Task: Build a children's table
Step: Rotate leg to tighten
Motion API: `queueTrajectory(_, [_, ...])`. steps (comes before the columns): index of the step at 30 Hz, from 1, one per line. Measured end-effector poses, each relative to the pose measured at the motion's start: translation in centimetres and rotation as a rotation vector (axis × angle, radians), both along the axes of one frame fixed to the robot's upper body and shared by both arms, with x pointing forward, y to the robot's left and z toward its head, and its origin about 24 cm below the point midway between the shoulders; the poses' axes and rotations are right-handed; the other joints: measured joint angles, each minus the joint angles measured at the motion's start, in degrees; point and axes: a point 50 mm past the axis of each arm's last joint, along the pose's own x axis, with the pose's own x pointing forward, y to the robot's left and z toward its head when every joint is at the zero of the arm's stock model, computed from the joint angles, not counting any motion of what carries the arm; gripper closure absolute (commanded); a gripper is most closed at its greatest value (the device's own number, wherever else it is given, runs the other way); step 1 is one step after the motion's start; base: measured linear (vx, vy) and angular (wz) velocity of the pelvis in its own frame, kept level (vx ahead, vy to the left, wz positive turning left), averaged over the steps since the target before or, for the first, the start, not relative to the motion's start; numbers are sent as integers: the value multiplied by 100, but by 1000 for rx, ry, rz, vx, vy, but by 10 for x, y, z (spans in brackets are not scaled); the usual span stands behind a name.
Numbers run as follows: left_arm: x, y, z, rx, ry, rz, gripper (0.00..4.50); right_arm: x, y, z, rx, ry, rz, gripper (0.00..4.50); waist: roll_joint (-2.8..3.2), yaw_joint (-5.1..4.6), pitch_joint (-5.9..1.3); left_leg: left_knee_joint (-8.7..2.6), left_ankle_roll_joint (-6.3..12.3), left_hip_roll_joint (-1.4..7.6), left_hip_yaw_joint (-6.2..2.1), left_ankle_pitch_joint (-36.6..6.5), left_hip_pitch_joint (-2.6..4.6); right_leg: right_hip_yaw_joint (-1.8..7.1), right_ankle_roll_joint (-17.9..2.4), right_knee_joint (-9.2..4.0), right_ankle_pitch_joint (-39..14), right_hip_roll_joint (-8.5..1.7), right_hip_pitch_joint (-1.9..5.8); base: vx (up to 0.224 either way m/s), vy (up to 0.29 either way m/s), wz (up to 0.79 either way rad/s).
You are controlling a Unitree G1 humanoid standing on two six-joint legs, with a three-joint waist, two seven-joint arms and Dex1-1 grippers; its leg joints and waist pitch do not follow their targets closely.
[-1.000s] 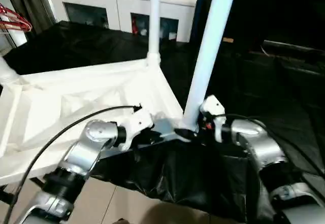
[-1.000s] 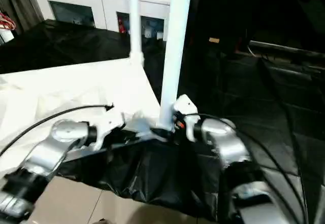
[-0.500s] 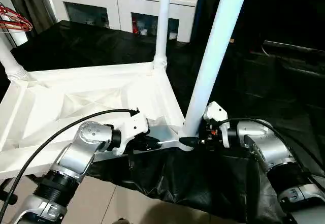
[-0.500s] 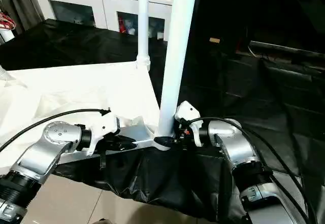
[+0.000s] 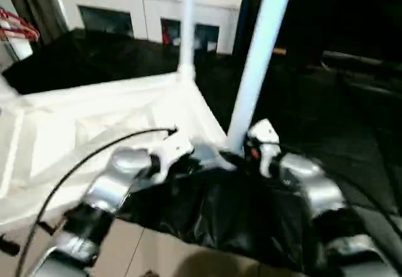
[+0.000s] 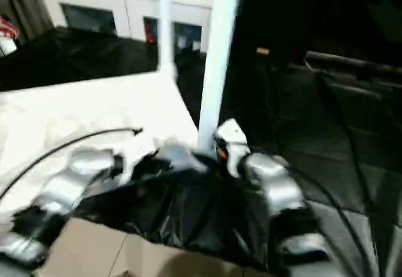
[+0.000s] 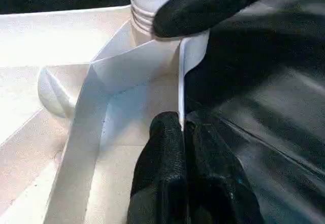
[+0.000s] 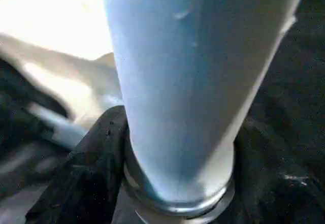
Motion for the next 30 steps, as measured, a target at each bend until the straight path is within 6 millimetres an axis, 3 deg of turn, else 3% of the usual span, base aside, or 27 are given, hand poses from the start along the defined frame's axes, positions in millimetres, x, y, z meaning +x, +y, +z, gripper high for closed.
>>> queueTrajectory(5, [8, -13, -1, -7, -17, 86, 450, 10, 12, -1, 36, -5, -213, 185, 2, 9, -1, 0, 0, -2, 0, 0, -2, 2, 0, -5, 0, -2, 4, 0, 0, 0])
queueTrajectory(7, [9, -15, 0, -8, -22, 87, 450, 10, 12, -1, 53, -13, -236, 115, 2, 20, -1, -3, 0, -2, 0, -1, -11, 3, 1, -5, -1, -2, -1, 0, 0, 0])
queueTrajectory(9, [9, -16, 1, -9, -25, 87, 450, 10, 14, 0, 71, -14, -238, 115, 4, 21, -2, -11, 0, -3, 0, -1, -23, 3, 1, -4, -1, -2, -12, 0, 0, 0])
queueTrajectory(12, [8, -16, 1, -10, -26, 83, 450, 10, 15, 0, 83, -17, -229, 74, 8, 21, -4, -16, 0, -3, 0, -1, -30, 2, -22, -1, 12, -2, -20, 0, 0, 0])
queueTrajectory(17, [5, -12, 1, -8, -41, 70, 450, 7, 12, 1, 74, -24, -154, 31, 9, 6, -4, -16, 0, -3, 1, -1, -32, 3, -1, -2, 0, -2, -22, 0, 0, 0])
queueTrajectory(30, [-16, 8, 3, -20, -1, -110, 450, -6, -16, 12, -50, -24, 290, 31, 12, 13, 1, -15, 0, -1, 1, -1, -41, 2, 4, -3, -4, 0, -28, 0, 0, 0])
